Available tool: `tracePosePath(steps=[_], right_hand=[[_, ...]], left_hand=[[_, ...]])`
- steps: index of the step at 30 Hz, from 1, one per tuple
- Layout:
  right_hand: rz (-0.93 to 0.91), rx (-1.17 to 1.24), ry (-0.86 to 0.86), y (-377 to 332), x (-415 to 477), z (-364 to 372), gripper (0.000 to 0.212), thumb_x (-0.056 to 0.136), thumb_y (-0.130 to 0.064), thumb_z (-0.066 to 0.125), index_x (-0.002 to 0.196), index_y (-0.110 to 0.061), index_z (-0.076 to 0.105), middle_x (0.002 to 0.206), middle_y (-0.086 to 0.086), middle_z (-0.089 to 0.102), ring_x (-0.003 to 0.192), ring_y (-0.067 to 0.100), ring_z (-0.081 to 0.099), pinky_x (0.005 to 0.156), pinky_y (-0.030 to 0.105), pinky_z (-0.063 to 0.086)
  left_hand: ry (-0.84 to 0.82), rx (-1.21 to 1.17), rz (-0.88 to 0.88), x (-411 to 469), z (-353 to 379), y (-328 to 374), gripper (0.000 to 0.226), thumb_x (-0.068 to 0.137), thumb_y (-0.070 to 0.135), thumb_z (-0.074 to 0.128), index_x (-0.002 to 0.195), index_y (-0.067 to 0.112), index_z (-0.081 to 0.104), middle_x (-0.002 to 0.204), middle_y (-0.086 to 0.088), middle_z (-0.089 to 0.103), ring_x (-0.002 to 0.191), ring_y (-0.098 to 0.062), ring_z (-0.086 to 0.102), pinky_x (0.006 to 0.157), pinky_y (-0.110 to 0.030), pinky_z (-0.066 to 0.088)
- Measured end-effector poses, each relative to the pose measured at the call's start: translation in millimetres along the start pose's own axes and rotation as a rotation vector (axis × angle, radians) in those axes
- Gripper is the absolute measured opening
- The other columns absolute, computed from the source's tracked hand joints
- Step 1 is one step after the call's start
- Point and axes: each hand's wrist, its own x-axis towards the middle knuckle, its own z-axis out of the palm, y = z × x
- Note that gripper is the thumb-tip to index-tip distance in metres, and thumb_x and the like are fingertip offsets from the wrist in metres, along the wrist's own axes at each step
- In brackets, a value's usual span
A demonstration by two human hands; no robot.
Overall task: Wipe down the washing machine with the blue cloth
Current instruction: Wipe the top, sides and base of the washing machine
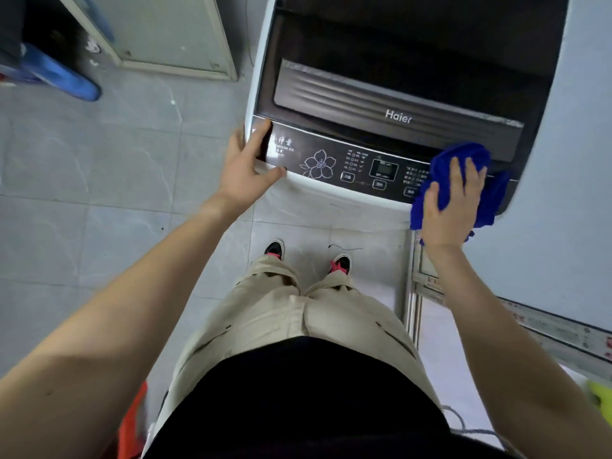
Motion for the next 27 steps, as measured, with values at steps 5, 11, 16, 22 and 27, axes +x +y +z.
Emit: tracePosePath(steps=[5, 11, 16, 22, 27], right_hand=[[-0.173, -0.034, -0.029, -31.3, 5.8, 20.4, 0.052, 0.101, -0.03, 0.047, 0.149, -0.007, 0.05, 0.157, 0.015, 0.044, 0.151, 0.043, 0.024, 0.123, 0.054, 0.026], [-0.342, 0.015, -0.142, 39.0, 31.3, -16.8, 0.049, 0.104, -0.029, 0.05, 0.151, -0.014, 0.048, 0.159, 0.005, 0.041, 0.154, 0.029, 0.022, 0.122, 0.043, 0.031], [-0.009, 0.145, -0.02, 90.7, 41.3, -47.2, 0.05, 0.105, -0.029, 0.05, 0.153, -0.016, 0.044, 0.164, 0.002, 0.033, 0.156, 0.027, 0.018, 0.121, 0.031, 0.025], [-0.354, 0.06, -0.146, 43.2, 38.9, -21.3, 0.051, 0.102, -0.027, 0.052, 0.149, -0.008, 0.05, 0.158, 0.011, 0.043, 0.153, 0.036, 0.023, 0.124, 0.048, 0.027], [-0.418, 0.152, -0.211, 68.4, 54.9, -33.8, 0.049, 0.104, -0.026, 0.055, 0.15, -0.011, 0.049, 0.159, 0.005, 0.042, 0.155, 0.026, 0.021, 0.123, 0.032, 0.023]], left_hand=[[0.07, 0.527, 0.231, -0.3, 44.6, 34.0, 0.072, 0.081, 0.05, 0.062, 0.146, 0.031, 0.037, 0.159, -0.001, 0.022, 0.148, -0.028, 0.014, 0.118, -0.05, 0.007], [0.004, 0.549, 0.297, 4.1, 96.4, 80.8, 0.077, 0.079, 0.047, 0.065, 0.147, 0.026, 0.037, 0.157, -0.002, 0.027, 0.148, -0.03, 0.014, 0.119, -0.049, 0.011], [0.038, 0.493, 0.265, 0.0, 118.9, 96.3, 0.079, 0.074, 0.049, 0.064, 0.145, 0.023, 0.041, 0.155, -0.008, 0.032, 0.146, -0.035, 0.017, 0.116, -0.051, 0.021], [0.026, 0.486, 0.203, -2.0, 122.9, 103.1, 0.082, 0.076, 0.039, 0.074, 0.148, 0.025, 0.036, 0.158, -0.006, 0.025, 0.147, -0.032, 0.011, 0.118, -0.045, 0.019], [-0.018, 0.49, 0.189, -2.7, 118.7, 107.7, 0.084, 0.078, 0.035, 0.077, 0.149, 0.025, 0.034, 0.159, -0.005, 0.022, 0.148, -0.028, 0.008, 0.118, -0.044, 0.021]])
